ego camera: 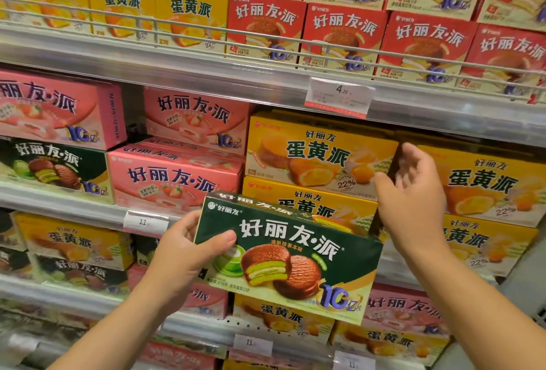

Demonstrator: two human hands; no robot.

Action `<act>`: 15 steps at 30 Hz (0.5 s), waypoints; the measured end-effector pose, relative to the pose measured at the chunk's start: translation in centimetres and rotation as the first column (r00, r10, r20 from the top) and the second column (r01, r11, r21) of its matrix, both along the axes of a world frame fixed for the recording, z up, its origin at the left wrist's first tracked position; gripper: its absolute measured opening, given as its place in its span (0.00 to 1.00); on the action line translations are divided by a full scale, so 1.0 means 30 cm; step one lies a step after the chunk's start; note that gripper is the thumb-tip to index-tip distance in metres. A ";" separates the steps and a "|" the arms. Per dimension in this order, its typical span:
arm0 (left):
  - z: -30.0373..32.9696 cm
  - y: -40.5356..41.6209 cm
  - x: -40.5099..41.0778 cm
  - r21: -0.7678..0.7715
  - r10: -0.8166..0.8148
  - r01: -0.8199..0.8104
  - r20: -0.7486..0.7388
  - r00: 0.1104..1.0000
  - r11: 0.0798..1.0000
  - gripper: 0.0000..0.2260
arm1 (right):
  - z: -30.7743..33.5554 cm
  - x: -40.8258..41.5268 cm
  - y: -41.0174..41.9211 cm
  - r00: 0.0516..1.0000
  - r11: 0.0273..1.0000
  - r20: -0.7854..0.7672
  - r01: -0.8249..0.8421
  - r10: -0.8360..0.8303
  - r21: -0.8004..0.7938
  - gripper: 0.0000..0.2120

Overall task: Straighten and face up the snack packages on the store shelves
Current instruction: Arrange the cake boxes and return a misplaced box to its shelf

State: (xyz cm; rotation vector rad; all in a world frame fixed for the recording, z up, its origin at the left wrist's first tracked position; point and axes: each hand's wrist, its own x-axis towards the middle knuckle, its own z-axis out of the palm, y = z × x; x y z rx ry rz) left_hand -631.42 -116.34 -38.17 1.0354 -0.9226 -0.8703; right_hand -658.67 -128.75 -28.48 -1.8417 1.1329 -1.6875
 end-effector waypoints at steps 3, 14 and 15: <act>0.001 0.013 0.011 -0.010 0.033 -0.033 0.017 0.999 0.999 0.33 | -0.029 -0.014 0.078 0.995 0.991 -0.084 -0.063 0.052 -0.122 0.20; 0.012 0.168 0.242 -0.028 0.171 -0.170 0.003 0.985 0.985 0.25 | -0.061 0.267 0.188 0.740 0.905 -0.530 -0.397 0.414 0.154 0.18; 0.008 0.192 0.283 -0.031 0.192 -0.192 -0.002 0.981 0.981 0.26 | -0.058 0.314 0.194 0.724 0.892 -0.529 -0.418 0.443 0.174 0.20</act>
